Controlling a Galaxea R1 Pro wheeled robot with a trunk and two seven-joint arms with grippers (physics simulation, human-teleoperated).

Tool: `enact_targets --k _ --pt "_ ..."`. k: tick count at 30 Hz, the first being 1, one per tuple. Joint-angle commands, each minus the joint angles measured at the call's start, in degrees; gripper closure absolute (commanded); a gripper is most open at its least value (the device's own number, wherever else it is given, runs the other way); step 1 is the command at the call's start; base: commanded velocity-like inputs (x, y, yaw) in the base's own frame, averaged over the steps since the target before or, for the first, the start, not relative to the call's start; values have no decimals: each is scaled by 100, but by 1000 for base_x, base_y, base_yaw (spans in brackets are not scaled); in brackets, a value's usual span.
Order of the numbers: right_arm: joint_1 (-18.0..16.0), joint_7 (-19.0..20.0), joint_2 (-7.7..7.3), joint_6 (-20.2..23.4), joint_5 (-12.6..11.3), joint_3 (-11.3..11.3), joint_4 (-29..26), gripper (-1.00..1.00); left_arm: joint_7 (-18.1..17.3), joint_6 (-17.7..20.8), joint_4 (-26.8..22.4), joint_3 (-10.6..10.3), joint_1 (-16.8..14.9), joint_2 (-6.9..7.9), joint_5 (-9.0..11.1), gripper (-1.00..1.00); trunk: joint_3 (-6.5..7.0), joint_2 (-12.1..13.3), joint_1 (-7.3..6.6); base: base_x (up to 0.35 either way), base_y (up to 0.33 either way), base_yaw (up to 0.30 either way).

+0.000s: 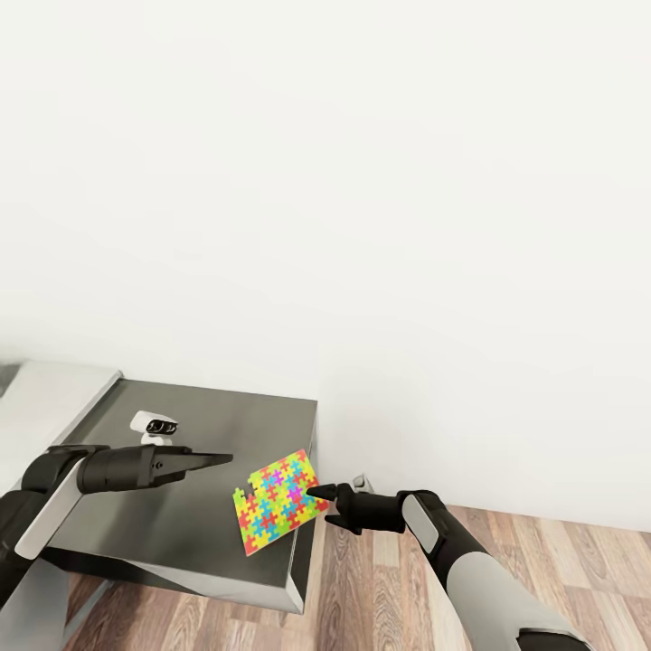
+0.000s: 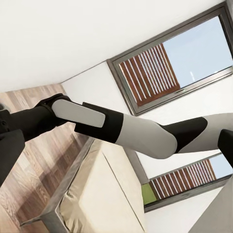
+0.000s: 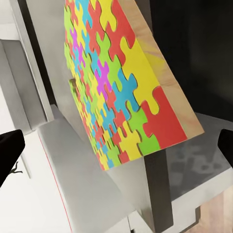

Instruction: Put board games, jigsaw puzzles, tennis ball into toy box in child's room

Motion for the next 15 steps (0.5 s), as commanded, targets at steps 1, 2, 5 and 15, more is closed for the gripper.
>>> enact_targets --k 1,2,5,15 --pt "-4 17 7 32 29 -47 0 -100 -7 60 2 -12 -5 5 25 -100 -6 -5 1 -1 1 0" --pt "-4 17 7 31 29 -47 0 -100 -7 60 3 -12 -5 6 24 -100 -6 -5 1 0 0 0" --pt "-4 17 7 26 29 -47 0 -100 -6 60 4 -12 -5 2 24 -100 -60 -126 67 0 0 0" --pt "-4 17 7 15 29 -47 0 -100 -3 55 5 -12 -5 0 32 -100 -60 -126 67 0 0 0"
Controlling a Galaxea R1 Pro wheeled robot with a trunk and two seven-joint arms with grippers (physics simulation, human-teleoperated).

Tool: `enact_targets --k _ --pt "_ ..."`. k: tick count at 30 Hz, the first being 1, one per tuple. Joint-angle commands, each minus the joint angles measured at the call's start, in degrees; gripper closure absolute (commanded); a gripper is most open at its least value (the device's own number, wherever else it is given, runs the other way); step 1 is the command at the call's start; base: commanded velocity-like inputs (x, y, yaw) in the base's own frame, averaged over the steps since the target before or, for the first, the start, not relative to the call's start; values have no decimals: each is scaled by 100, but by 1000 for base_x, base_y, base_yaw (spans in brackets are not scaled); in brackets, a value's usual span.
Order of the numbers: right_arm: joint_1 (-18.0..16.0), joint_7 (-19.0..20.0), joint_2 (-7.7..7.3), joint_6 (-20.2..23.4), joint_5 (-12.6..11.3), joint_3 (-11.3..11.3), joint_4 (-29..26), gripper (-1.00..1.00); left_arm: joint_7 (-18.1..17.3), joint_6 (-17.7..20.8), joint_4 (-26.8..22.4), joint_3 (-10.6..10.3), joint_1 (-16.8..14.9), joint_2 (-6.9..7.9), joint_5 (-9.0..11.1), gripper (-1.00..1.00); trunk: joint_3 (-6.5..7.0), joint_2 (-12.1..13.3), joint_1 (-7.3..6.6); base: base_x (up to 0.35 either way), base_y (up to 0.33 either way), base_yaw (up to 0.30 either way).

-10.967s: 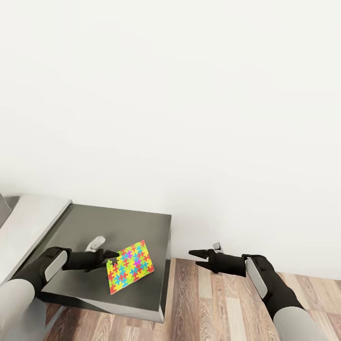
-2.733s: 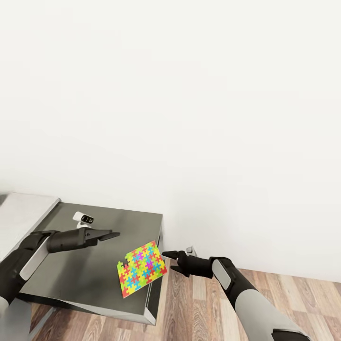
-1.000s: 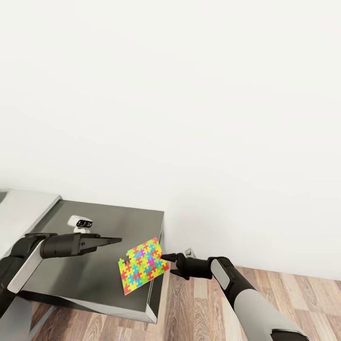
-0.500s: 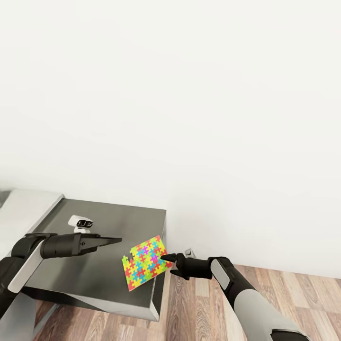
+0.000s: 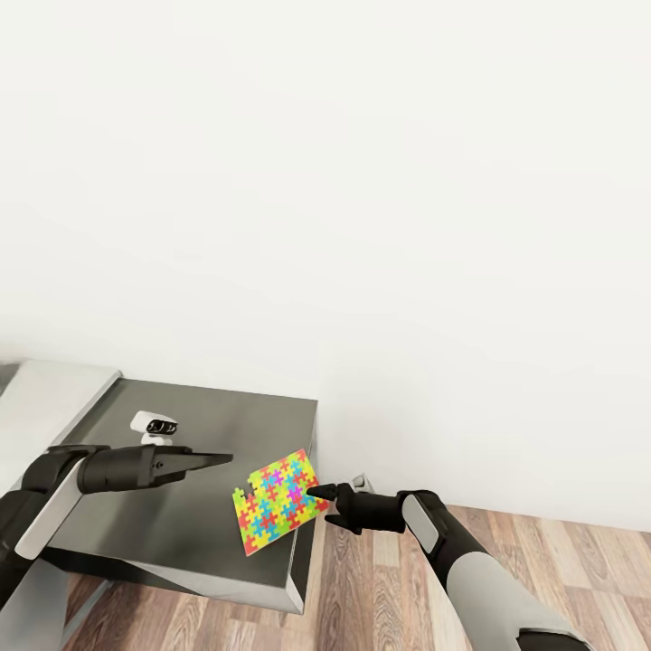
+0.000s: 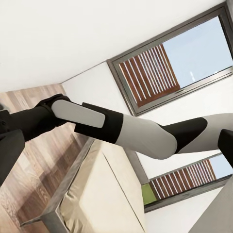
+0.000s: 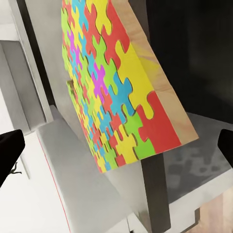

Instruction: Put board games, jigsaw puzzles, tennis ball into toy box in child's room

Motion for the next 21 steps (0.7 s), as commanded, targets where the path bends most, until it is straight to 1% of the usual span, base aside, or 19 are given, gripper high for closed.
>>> enact_targets --k 1,9,21 --pt "-4 16 7 32 28 -47 0 -100 -4 59 1 -12 -5 4 26 -100 -6 -5 1 0 0 0" --pt "-4 23 2 22 28 -47 0 -100 204 59 1 -12 -4 -2 26 -100 -6 -5 1 0 134 0" --pt "-4 25 -2 21 35 -39 0 -100 236 55 1 -12 -5 -3 26 -100 -6 -5 1 0 13 0"
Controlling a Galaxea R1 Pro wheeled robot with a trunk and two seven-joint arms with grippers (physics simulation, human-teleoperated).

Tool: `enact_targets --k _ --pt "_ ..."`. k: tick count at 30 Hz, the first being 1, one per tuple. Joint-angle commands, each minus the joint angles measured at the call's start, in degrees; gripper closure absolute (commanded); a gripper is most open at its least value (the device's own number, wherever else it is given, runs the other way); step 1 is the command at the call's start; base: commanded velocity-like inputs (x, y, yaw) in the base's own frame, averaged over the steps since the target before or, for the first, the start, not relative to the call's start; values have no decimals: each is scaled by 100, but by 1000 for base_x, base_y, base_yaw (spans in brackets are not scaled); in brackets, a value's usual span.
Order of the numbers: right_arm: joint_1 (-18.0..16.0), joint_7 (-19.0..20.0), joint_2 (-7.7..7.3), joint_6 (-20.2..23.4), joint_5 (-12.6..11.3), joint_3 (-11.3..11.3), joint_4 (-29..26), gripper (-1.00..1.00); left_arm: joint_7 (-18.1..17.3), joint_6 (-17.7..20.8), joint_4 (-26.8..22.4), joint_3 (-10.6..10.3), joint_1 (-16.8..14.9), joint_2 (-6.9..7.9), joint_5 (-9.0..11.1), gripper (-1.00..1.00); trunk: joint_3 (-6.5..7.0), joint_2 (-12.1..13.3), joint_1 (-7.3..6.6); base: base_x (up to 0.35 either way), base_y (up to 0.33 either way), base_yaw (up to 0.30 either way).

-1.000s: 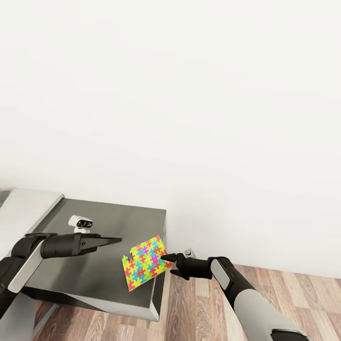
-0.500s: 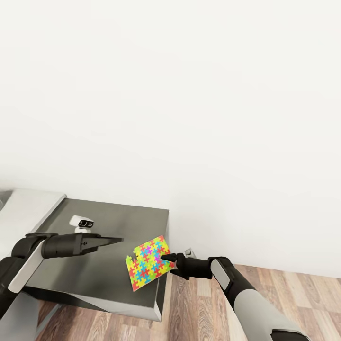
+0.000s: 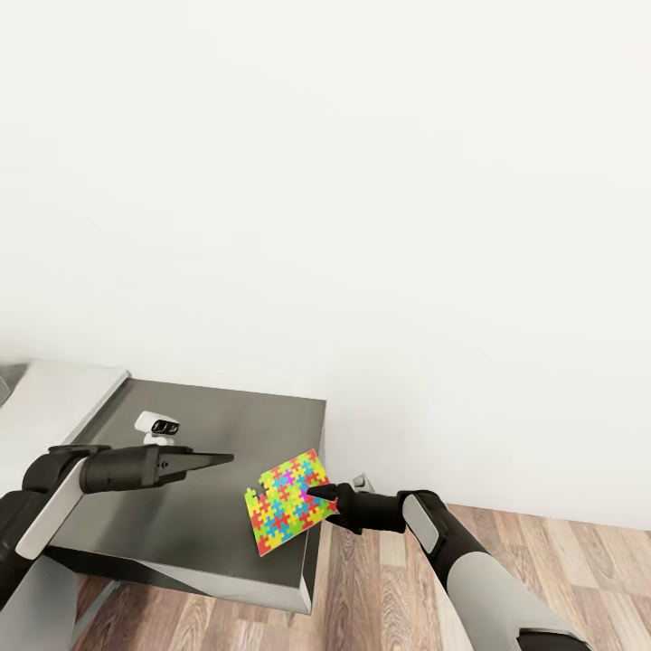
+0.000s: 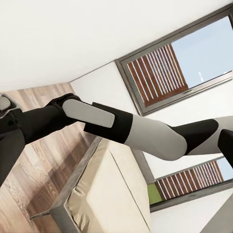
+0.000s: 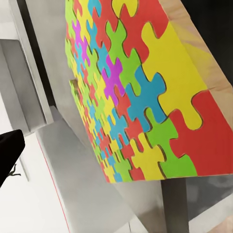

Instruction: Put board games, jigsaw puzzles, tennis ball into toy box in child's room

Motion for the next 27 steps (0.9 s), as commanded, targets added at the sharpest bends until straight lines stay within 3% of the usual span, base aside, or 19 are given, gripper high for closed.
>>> enact_targets --k 1,27 --pt "-4 16 7 32 28 -46 0 -100 -4 56 1 -12 -5 6 27 -100 -6 -5 1 0 0 0" --pt "-4 17 -11 32 30 -45 -8 -100 5 63 10 -3 -5 15 27 -100 -6 -5 1 0 0 0"
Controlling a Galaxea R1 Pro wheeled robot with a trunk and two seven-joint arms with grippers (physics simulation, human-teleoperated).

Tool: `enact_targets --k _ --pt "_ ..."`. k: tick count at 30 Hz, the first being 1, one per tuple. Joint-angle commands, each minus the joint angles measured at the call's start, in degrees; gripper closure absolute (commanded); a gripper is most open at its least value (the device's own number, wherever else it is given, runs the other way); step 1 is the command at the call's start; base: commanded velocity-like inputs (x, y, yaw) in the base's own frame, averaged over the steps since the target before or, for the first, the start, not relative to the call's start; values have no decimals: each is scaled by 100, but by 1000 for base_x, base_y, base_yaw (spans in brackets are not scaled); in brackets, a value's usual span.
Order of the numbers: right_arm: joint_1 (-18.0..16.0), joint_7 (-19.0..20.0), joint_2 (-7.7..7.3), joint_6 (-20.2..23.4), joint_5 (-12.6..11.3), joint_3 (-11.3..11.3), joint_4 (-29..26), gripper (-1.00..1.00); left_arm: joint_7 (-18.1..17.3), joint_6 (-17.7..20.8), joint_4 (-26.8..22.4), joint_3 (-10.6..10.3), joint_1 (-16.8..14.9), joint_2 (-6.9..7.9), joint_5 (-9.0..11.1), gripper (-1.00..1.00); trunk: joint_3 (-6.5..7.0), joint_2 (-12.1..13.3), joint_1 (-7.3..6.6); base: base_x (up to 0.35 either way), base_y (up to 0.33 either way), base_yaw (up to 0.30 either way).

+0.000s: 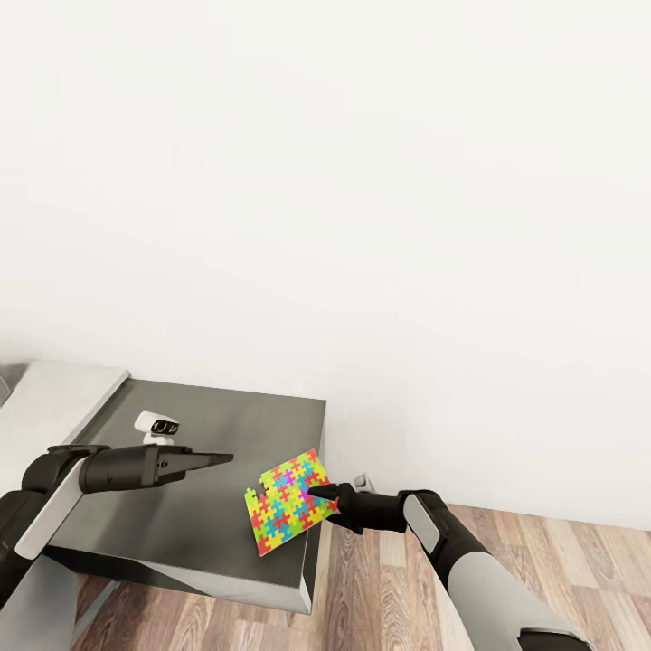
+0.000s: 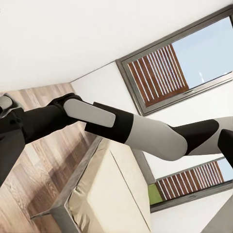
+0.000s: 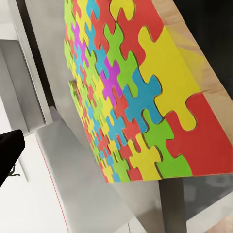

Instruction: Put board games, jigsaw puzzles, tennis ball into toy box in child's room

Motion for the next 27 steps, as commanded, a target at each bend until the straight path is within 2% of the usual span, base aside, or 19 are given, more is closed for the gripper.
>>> enact_targets --k 1,11,12,18,27 --pt "-4 16 7 32 28 -46 0 -100 -5 55 1 -12 -5 6 26 -100 -6 -5 1 0 0 0" --pt "-4 84 -11 42 26 -46 -9 -100 -5 55 1 -12 -5 6 26 -100 -6 -5 1 0 0 0" --pt "-4 88 -17 44 25 -48 -9 100 -5 55 1 -12 -5 6 26 -100 -6 -5 1 0 0 0" --pt "-4 130 -72 54 -29 -87 -9 100 -5 55 1 -12 -5 6 26 -100 -6 -5 1 0 0 0" --pt "-4 133 -73 50 -34 -96 -9 100 -5 55 1 -12 -5 2 26 -100 -6 -5 1 0 0 0"
